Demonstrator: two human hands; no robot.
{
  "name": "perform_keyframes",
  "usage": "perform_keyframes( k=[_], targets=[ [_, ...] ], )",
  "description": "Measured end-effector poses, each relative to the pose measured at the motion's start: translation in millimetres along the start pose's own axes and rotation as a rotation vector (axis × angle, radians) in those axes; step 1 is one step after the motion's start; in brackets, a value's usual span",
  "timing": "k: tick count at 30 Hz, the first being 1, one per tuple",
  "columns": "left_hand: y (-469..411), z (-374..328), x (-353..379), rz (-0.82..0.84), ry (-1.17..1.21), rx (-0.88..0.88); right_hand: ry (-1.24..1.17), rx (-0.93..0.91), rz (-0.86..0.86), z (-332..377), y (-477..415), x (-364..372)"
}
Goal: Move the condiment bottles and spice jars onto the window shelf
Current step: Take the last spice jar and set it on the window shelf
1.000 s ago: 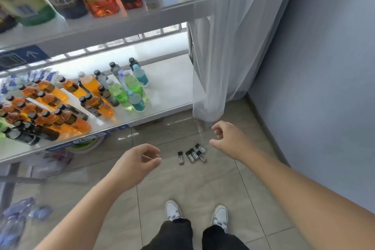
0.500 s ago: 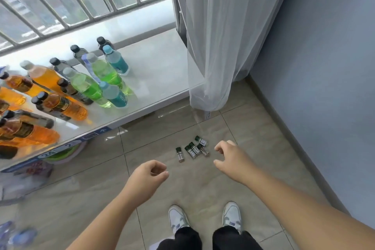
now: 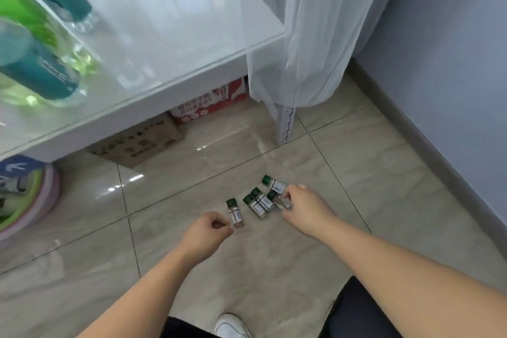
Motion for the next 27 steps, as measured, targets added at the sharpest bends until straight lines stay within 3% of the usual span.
perform_keyframes(
  k=[4,11,21,27],
  targets=[
    [-66,22,32,0.005,-0.023,-0.001,0.018,-0.045,-0.019,-27,-53,43],
    [-150,44,64,-0.011,-0.085,-0.006,0.026,-0.037,0.093,-48,-111,107],
    [-196,88,108,0.140,-0.380,-0.053,0.148,-0.080,0.217,-59,-140,171],
    [-215,94,126,0.106,-0.350,-0.020,0.170,-0.137,0.203,-56,-153,189]
  ],
)
Point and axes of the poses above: each hand's wrist, its own y-axis away from the middle knuckle, its own x-axis out of the palm, z = x × y, the point moved 1 cm from there along -y, towards the middle knuckle, and after that the axes turned 6 degrees about -x, right-handed, at the moved point
